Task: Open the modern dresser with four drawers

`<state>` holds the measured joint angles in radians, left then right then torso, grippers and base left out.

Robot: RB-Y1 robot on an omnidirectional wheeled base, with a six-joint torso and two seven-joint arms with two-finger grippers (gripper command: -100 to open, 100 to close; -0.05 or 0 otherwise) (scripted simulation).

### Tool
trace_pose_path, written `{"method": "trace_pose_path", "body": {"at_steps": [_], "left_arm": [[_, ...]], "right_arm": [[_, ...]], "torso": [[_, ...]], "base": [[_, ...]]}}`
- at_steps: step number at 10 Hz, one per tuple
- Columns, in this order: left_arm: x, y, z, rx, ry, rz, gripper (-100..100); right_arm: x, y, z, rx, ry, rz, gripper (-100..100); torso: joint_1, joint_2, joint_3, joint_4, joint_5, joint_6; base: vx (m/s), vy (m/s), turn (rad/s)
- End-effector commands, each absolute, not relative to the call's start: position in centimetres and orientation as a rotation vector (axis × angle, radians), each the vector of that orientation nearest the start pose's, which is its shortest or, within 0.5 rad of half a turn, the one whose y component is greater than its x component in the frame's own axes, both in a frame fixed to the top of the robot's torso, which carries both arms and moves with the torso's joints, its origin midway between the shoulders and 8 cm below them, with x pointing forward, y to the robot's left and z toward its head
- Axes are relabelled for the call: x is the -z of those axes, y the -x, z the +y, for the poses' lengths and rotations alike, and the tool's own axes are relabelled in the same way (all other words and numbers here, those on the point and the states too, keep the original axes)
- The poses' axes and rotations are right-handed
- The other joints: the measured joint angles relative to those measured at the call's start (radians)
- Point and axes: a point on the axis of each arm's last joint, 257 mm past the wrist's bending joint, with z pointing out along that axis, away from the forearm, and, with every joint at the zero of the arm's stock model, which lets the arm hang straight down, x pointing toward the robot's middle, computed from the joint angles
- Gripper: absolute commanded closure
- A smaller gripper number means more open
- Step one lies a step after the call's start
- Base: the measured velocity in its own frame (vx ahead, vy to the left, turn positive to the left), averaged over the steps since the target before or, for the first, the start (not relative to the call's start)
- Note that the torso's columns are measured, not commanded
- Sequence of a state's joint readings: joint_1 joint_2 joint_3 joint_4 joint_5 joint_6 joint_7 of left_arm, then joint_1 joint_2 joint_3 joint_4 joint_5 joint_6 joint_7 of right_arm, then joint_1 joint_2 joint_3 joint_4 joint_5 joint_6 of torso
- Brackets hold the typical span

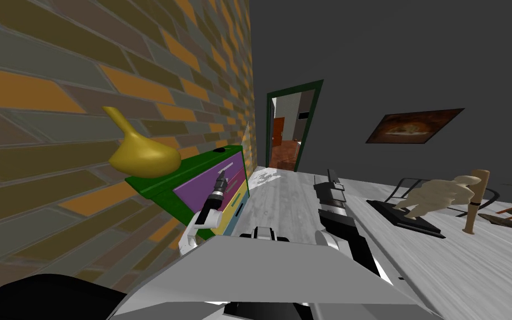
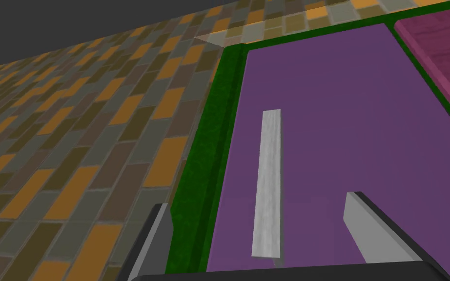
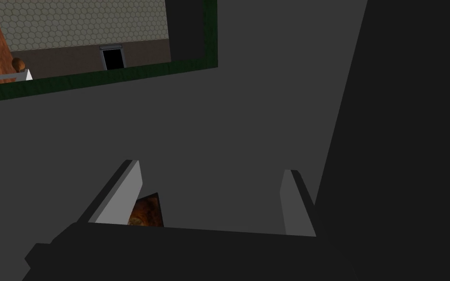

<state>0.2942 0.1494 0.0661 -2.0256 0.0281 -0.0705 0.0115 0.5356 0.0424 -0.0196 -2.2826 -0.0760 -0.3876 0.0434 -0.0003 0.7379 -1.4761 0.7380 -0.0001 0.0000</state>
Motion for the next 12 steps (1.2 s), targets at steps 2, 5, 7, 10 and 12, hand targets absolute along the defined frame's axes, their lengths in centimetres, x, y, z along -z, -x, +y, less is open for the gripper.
{"method": "trace_pose_path", "body": {"at_steps": [2,5,7,10,12], "left_arm": [[10.6,-45.3,31.4,1.144,0.988,1.022,-100],[10.6,-45.2,31.1,1.171,1.041,0.973,-100],[10.8,-45.2,30.9,1.19,1.08,0.937,-100],[10.9,-45.1,30.7,1.2,1.101,0.917,-100],[9.7,-44.9,30.9,1.198,1.103,0.914,-100]], "right_arm": [[0.9,-35.4,-30.6,-1.244,-0.83,0.637,0],[0.9,-35.4,-30.6,-1.245,-0.83,0.637,0],[0.8,-35.4,-30.6,-1.245,-0.83,0.636,0],[0.9,-35.4,-30.6,-1.245,-0.83,0.637,0],[0.9,-35.4,-30.6,-1.245,-0.83,0.637,0]], "torso": [[0.006,0.0,0.0,0.0,0.002,0.0],[-0.006,0.001,0.0,0.0,-0.002,0.0],[-0.003,0.002,0.001,0.0,-0.001,0.0],[0.001,0.0,0.0,0.0,0.001,0.0],[0.001,-0.003,-0.002,-0.001,0.0,0.0]], "base": [[0.022,0.166,0.01],[0.018,0.07,0.002],[-0.003,-0.001,0.001],[0.0,0.0,0.0],[0.087,0.014,-0.017]]}}
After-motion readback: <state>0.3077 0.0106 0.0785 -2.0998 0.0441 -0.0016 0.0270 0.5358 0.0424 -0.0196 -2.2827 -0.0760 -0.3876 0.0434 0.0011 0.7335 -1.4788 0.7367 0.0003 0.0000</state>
